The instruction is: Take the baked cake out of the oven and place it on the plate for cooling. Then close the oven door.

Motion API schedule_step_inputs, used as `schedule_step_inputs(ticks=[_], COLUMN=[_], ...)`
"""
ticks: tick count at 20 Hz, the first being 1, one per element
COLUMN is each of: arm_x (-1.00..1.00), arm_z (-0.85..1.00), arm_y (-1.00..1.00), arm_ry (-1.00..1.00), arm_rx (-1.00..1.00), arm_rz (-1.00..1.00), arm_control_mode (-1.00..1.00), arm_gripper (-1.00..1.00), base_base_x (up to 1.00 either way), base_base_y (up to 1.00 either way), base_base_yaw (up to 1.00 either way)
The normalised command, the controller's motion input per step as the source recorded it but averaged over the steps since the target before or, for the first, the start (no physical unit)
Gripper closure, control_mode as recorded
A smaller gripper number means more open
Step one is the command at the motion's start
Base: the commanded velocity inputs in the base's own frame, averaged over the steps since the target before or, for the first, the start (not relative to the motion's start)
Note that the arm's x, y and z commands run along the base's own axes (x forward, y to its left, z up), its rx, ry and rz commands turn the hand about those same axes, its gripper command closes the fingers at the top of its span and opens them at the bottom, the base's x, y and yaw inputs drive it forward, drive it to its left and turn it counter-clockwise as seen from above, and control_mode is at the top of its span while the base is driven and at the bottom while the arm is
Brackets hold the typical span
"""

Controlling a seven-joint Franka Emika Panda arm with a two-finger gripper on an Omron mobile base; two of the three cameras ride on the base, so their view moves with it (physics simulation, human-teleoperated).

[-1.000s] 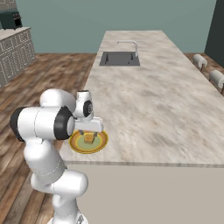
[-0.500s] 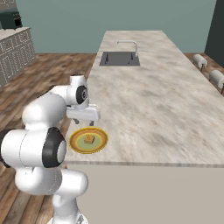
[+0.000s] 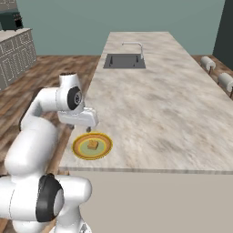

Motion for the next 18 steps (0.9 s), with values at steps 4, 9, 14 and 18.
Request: schedule_step_inputs(ticks=[4, 9, 14, 18], arm_x=[-0.34, -0.05, 0.0, 0.0], arm_z=[0.13, 0.0, 0.0, 0.0], arm_y=[-0.05, -0.01, 0.0, 0.0], arm_ry=[-0.05, 0.0, 0.0, 0.0], arm_rx=[0.0, 0.0, 0.0, 0.0], arm_rz=[0.0, 0.0, 0.0, 0.0], arm_control_mode=[-1.0, 1.0, 1.0, 1.0], arm_gripper=[-1.0, -1.0, -1.0, -1.0], base_base_x=[0.0, -0.04, -0.22, -0.27], base_base_y=[0.0, -0.05, -0.15, -0.29], base_base_yaw=[0.0, 0.0, -0.31, -0.64])
